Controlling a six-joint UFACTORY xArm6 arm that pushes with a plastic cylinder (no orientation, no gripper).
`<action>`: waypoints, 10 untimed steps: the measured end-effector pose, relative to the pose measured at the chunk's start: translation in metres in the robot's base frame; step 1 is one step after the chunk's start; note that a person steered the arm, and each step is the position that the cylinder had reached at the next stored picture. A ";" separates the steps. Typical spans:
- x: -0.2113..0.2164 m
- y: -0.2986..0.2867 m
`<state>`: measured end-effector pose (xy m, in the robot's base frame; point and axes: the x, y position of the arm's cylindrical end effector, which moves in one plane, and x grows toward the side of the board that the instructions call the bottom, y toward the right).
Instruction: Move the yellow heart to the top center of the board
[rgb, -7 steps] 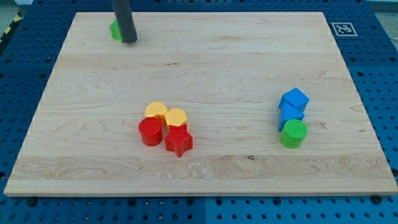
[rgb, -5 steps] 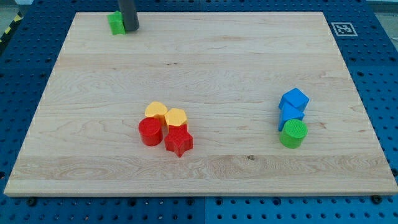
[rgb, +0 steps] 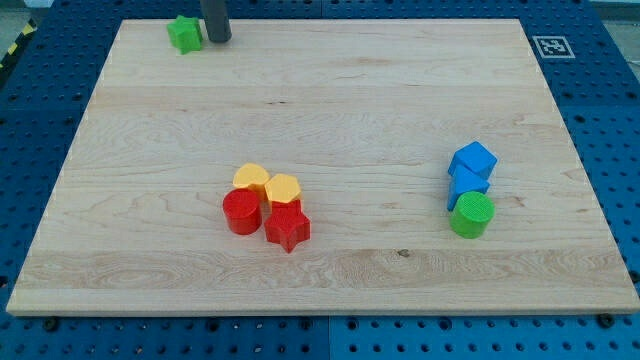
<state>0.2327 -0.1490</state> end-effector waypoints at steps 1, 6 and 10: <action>0.004 0.000; 0.173 -0.015; 0.286 0.029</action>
<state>0.5189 -0.1200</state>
